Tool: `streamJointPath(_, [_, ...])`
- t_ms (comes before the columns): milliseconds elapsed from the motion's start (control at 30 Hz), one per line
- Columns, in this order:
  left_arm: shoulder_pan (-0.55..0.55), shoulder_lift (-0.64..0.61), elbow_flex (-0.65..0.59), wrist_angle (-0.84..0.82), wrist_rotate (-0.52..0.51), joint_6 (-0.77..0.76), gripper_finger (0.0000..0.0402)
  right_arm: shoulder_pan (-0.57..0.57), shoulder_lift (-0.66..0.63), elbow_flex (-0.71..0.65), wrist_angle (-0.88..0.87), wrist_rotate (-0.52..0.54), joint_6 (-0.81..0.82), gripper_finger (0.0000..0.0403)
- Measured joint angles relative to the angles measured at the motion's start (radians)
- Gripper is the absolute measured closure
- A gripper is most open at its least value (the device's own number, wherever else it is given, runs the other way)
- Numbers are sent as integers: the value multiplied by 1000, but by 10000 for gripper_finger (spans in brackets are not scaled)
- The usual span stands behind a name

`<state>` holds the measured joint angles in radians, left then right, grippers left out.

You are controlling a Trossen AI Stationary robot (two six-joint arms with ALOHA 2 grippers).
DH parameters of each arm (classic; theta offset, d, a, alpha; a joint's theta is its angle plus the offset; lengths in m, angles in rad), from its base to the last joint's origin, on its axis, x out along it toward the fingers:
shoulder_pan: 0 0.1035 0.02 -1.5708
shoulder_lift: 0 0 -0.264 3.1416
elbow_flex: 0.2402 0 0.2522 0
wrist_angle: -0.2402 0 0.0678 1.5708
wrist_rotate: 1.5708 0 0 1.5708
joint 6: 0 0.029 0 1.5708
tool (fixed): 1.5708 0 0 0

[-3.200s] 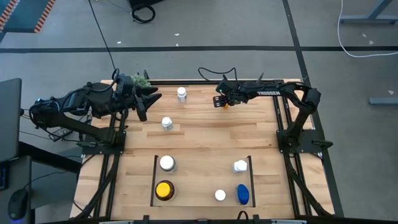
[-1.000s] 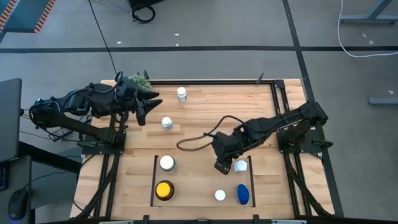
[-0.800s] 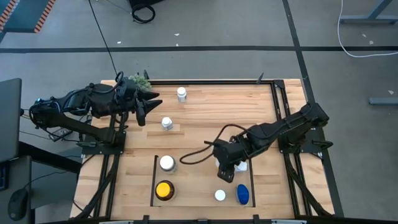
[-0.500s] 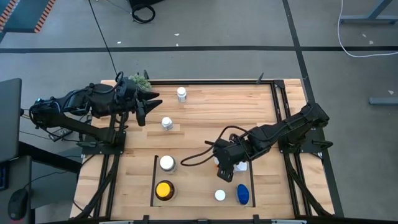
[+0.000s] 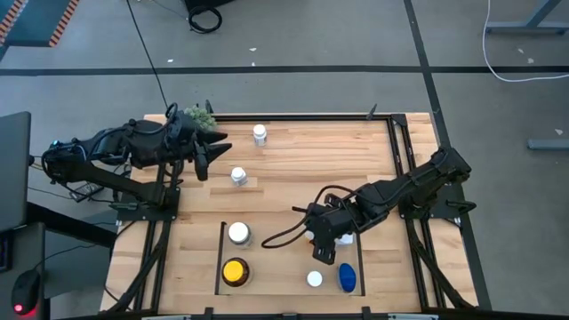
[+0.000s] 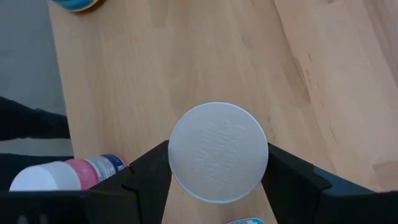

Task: Pick and place medicine bottles onto shelf by color
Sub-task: Put the orange pill bottle on the shelf

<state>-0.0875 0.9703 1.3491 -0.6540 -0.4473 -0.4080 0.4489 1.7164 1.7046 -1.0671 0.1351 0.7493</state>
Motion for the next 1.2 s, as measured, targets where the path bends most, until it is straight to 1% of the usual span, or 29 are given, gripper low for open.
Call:
streamJointPath(233, [0,0,0,-27,0,0,230,-2,0,0,-10,4,-27,168])
streamJointPath(600, [0,0,0,-29,0,0,230,-7,0,0,-15,9,-25,126])
streamJointPath(1200, [-2,0,0,-33,0,0,230,-6,0,0,-14,-4,-47,127])
